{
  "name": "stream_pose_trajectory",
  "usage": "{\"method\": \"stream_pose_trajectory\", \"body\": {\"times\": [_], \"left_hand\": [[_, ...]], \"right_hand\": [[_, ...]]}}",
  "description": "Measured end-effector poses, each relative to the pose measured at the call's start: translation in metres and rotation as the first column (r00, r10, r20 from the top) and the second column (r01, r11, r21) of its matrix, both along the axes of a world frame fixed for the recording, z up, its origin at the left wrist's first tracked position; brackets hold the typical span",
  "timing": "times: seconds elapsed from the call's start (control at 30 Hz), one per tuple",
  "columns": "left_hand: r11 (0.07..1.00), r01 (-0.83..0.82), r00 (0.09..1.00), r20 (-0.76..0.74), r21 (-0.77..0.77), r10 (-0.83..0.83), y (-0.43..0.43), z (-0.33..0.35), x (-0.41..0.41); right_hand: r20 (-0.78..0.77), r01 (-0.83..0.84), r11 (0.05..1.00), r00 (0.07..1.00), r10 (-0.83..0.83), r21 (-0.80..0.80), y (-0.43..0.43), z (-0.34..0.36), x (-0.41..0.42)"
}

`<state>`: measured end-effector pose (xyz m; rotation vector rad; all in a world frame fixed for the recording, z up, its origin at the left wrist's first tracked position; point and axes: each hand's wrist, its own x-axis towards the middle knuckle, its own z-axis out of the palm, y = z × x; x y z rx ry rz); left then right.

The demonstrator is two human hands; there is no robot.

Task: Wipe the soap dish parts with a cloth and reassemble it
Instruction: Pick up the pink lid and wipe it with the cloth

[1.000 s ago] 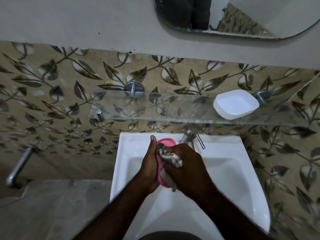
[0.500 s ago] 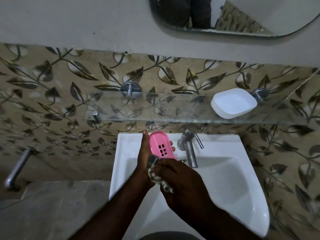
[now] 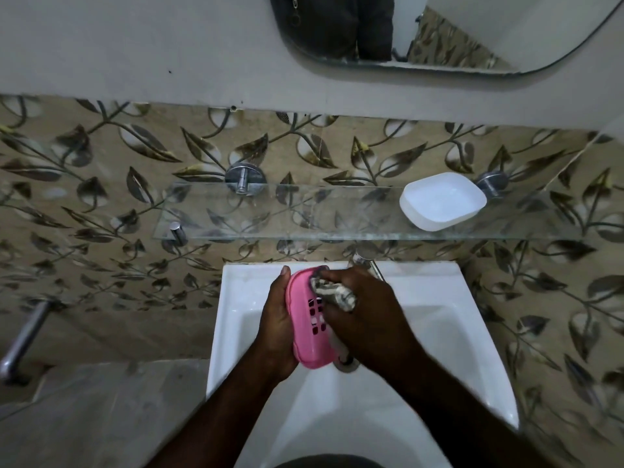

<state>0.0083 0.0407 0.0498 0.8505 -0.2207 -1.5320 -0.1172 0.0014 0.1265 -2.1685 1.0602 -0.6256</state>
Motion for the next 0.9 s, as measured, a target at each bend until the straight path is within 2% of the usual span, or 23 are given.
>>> {"method": "stream_pose_trajectory", "body": {"times": [0.07,0.17,0.33,0.43,0.53,0.67,0.77,0.83,0.9], "left_hand": [[0.999,0.011,1.000,-0.010,0.052,-0.011,-0.001,0.001,0.001],[0.996,0.002,1.000,-0.021,0.089,0.000,0.002,0.001,0.006],[0.998,-0.034,0.998,-0.045,0.046,0.036,0.002,0.001,0.002],[0.999,-0.021,0.999,-0.027,-0.039,0.020,0.003,0.005,-0.003],[0.997,-0.023,1.000,-0.017,-0.072,0.022,0.004,0.011,-0.006],[0.999,-0.016,1.000,0.000,-0.041,0.016,0.006,0.011,-0.011],[1.000,-0.026,0.999,0.048,-0.012,0.026,0.004,0.013,-0.015],[0.999,-0.049,0.992,0.113,0.004,0.048,-0.002,0.016,-0.013],[0.998,-0.060,0.985,0.166,0.019,0.056,-0.009,0.018,-0.007]], "right_hand": [[-0.008,-0.119,0.993,0.993,0.119,0.022,0.022,-0.006,0.007],[-0.122,-0.240,0.968,0.965,0.230,-0.069,0.032,-0.010,0.010],[-0.237,-0.208,0.947,0.960,0.150,-0.243,0.020,-0.007,0.009],[-0.209,-0.075,0.945,0.978,0.007,-0.320,0.006,-0.003,0.012],[-0.119,0.099,0.972,0.985,-0.127,-0.213,-0.016,-0.003,0.009],[-0.116,0.147,0.982,0.980,-0.160,-0.119,-0.014,-0.017,0.004],[-0.049,0.233,0.972,0.971,-0.233,-0.006,-0.017,-0.020,0.005],[-0.016,0.203,0.978,0.979,-0.204,-0.035,-0.016,-0.017,0.010],[-0.002,0.055,0.992,0.998,-0.055,-0.115,-0.008,-0.013,0.018]]}}
